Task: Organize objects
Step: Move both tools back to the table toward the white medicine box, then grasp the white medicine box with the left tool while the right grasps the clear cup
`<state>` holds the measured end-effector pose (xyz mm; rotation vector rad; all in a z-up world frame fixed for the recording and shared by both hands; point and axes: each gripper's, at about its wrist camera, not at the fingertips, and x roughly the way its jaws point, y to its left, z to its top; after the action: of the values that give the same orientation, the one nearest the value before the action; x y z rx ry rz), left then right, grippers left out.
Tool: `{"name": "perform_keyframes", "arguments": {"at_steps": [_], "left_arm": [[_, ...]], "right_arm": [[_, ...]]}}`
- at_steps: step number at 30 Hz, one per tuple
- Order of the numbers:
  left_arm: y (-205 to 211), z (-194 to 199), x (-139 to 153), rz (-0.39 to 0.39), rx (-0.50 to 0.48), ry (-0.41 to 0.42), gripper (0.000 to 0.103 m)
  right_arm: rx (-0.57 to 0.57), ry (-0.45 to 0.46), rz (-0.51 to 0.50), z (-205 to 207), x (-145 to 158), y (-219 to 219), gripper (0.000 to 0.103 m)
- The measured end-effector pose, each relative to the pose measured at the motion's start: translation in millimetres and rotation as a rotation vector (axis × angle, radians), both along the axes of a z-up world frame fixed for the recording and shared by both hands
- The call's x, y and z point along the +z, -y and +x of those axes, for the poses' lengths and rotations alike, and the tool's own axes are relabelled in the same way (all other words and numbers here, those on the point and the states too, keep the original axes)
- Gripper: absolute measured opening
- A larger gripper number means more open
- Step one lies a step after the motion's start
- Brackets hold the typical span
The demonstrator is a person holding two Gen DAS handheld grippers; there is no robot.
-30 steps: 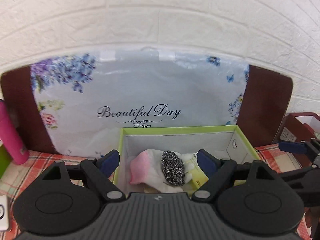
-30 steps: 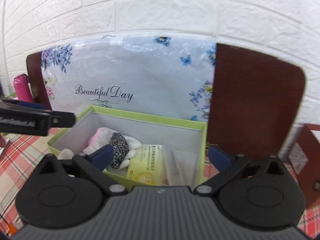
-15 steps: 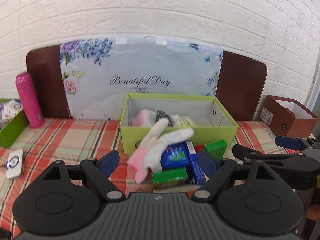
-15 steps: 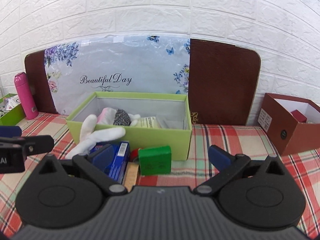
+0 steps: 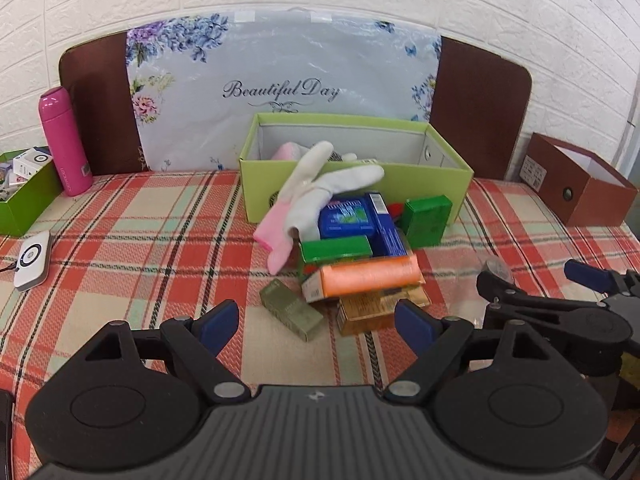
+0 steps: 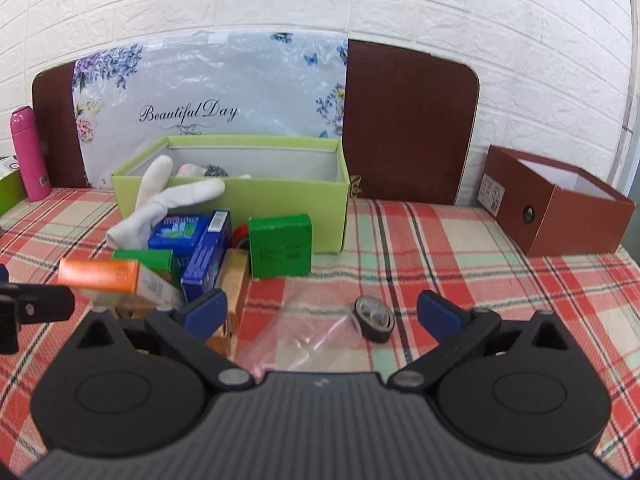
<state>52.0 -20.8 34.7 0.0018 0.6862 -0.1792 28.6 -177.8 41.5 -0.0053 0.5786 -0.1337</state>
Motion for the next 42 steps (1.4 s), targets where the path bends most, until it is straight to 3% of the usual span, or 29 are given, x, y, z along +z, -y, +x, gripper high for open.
{"name": "perform_keyframes", "arguments": {"at_steps": [6,10,14,18,19,20,26,30,34,38,42], "left_arm": [[9.8,3.4,-9.5,-0.015,-0.063,0.013,0.088],[21.2,18.0,-7.1,0.023,-0.073,0.042,0.088],[26.1,33.7,-3.6,-0.015,-0.067,0.053,0.088],[26.9,46.1,-10.8,-0.065,-0.044,0.011,0.088],[25.9,45.9,-14.8,-0.081,-0.056,0.004,0.079],[24.8,45.2,-19.3,-0.084,-0.062,-0.017,0.077],[4.0,1.0,-45.7,-0.056,-0.109,-0.085,0.071],[-13.8,-23.1,-64.9,-0.112,-0.096,-0.166,0.073],[-16.3,-15.4,-58.0,-0.093,-0.069,-0.133,0.082],[-9.1,6.8,-52.0,-0.117,-0.046,-0.118,0.083],[-2.4,24.1,-55.3,-0.159,-0.039,-0.156,0.083]], "right_arm": [[0.043,-0.065,0.106,-20.5,-32.5,14.9,0.103],[0.046,-0.083,0.136,-23.7,-39.7,18.4,0.103],[0.044,-0.09,0.142,-20.6,-41.1,18.0,0.103],[0.052,-0.098,0.143,-21.3,-44.1,17.6,0.103],[0.049,-0.1,0.147,-21.0,-44.8,17.9,0.103],[0.046,-0.101,0.152,-20.9,-45.4,18.8,0.103],[0.053,-0.106,0.181,-15.8,-48.5,23.1,0.103],[0.072,-0.129,0.198,-3.8,-52.6,21.4,0.103],[0.074,-0.111,0.226,14.7,-47.9,17.6,0.103],[0.037,-0.103,0.265,28.9,-48.9,17.9,0.102],[0.092,-0.123,0.237,19.8,-52.6,22.0,0.048]]}}
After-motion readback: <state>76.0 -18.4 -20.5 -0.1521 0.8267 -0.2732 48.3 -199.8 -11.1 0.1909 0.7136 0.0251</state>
